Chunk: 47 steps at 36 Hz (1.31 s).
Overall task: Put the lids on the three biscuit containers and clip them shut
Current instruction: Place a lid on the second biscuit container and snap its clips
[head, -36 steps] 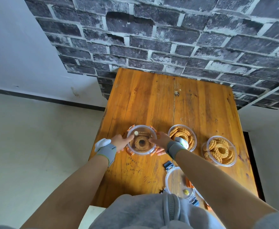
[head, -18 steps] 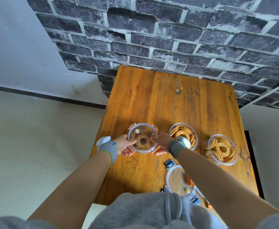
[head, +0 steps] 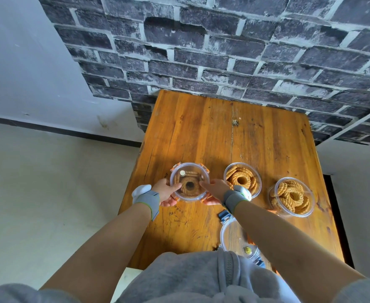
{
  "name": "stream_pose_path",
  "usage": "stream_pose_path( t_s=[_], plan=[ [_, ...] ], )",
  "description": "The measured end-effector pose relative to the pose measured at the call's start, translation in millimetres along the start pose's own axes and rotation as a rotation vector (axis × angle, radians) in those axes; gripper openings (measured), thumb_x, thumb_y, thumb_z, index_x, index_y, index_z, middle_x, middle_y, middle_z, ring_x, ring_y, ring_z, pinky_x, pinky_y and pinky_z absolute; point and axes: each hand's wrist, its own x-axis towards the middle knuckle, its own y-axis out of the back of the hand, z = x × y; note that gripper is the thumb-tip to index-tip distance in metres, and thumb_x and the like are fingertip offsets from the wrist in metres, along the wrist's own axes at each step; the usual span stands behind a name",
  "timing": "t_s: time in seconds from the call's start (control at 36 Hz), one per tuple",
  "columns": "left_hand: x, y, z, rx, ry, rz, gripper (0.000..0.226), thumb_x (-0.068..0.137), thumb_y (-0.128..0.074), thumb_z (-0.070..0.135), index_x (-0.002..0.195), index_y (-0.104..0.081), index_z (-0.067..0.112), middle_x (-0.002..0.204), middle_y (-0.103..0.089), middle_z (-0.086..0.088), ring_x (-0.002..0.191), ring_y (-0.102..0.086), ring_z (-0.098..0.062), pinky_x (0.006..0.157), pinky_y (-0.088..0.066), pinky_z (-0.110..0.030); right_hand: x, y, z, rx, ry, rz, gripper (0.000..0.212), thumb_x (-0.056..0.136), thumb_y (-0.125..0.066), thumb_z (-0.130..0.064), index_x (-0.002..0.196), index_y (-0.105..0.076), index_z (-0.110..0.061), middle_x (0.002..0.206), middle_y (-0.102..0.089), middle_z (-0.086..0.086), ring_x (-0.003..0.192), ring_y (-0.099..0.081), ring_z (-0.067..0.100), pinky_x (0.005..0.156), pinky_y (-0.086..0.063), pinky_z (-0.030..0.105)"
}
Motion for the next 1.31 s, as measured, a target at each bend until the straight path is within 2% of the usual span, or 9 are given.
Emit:
stream_pose_path(
  t_s=[0.22, 0.39, 0.61, 0.67, 0.72, 0.81, 1.03, 1.17, 1.31],
  plan=[
    [-23, -33, -13, 0.047, 0.010, 0.201, 0.058, 0.090, -0.036, 0.059, 0.097, -0.056, 0.005, 0.057, -0.049, -0.004, 0.042, -0.042, -0.014, 0.030, -0.032, -0.015, -31, 29, 45, -0.065, -0.064, -0.106, 0.040, 0.095, -0.048, -0.037, 0.116, -0.049, -0.004, 0.073, -0.057, 0.008, 0.040, -0.062, 0.009, 0.044, -0.053, 0.018],
    [-31, -55, -23, 0.096, 0.025, 0.181, 0.065, 0.093, -0.031, 0.058, 0.101, -0.058, -0.001, 0.061, -0.052, -0.006, 0.044, -0.042, -0.016, 0.040, -0.033, -0.022, -47, 52, 65, -0.237, -0.136, -0.074, 0.031, 0.095, -0.049, -0.032, 0.080, -0.061, -0.007, 0.063, -0.063, 0.007, 0.044, -0.061, 0.009, 0.047, -0.052, 0.017],
    [-40, -120, -15, 0.310, -0.092, -0.039, 0.028, 0.096, -0.045, 0.033, 0.107, -0.056, 0.010, 0.069, -0.054, -0.006, 0.050, -0.045, -0.016, 0.042, -0.036, -0.021, -68, 73, 128, -0.270, -0.253, 0.050, 0.033, 0.093, -0.046, -0.014, 0.061, -0.048, -0.004, 0.027, -0.052, 0.002, 0.021, -0.048, 0.010, 0.031, -0.036, 0.012],
    [-37, -135, -17, 0.341, -0.099, -0.058, 0.021, 0.093, -0.050, 0.029, 0.093, -0.057, 0.009, 0.083, -0.057, -0.010, 0.066, -0.051, -0.023, 0.059, -0.038, -0.024, -72, 70, 131, -0.162, -0.299, 0.058, 0.032, 0.093, -0.044, -0.013, 0.062, -0.048, -0.007, 0.036, -0.061, 0.002, 0.031, -0.059, 0.008, 0.040, -0.047, 0.019],
    [-35, -147, -19, 0.350, -0.085, -0.071, 0.018, 0.091, -0.053, 0.026, 0.088, -0.059, 0.010, 0.087, -0.056, -0.010, 0.079, -0.051, -0.023, 0.069, -0.038, -0.026, -80, 70, 130, -0.316, -0.229, 0.108, 0.018, 0.096, -0.045, -0.014, 0.082, -0.058, -0.013, 0.090, -0.077, 0.008, 0.086, -0.073, 0.014, 0.076, -0.052, 0.029],
    [-33, -158, -19, 0.354, -0.076, -0.074, 0.024, 0.089, -0.056, 0.023, 0.065, -0.053, 0.017, 0.083, -0.054, -0.011, 0.077, -0.049, -0.022, 0.070, -0.037, -0.026, -91, 64, 135, -0.597, -0.199, 0.122, 0.033, 0.098, -0.039, -0.010, 0.128, -0.052, -0.002, 0.134, -0.056, 0.015, 0.126, -0.053, 0.032, 0.086, -0.047, 0.031],
    [-29, -172, -11, 0.310, 0.005, -0.035, 0.027, 0.086, -0.054, 0.008, 0.059, -0.049, 0.006, 0.058, -0.051, -0.011, 0.061, -0.052, -0.026, 0.063, -0.041, -0.028, -101, 65, 149, -0.311, -0.367, 0.386, 0.039, 0.086, -0.040, -0.024, 0.120, -0.057, -0.013, 0.122, -0.062, 0.008, 0.115, -0.059, 0.032, 0.098, -0.047, 0.041],
    [-28, -172, -8, 0.218, 0.075, -0.067, 0.014, 0.087, -0.059, 0.013, 0.083, -0.052, 0.001, 0.060, -0.049, -0.008, 0.049, -0.045, -0.018, 0.048, -0.038, -0.024, -95, 69, 151, -0.177, -0.364, 0.361, 0.019, 0.081, -0.046, -0.033, 0.081, -0.052, -0.015, 0.082, -0.062, 0.007, 0.067, -0.062, 0.026, 0.049, -0.048, 0.022],
    [-32, -174, -10, 0.233, 0.070, -0.105, 0.027, 0.084, -0.061, 0.011, 0.062, -0.045, 0.010, 0.054, -0.044, -0.006, 0.043, -0.038, -0.015, 0.034, -0.025, -0.015, -69, 67, 159, -0.160, -0.343, 0.337, 0.041, 0.084, -0.049, -0.035, 0.110, -0.057, -0.004, 0.099, -0.062, 0.015, 0.103, -0.063, 0.035, 0.076, -0.048, 0.032]
  ],
)
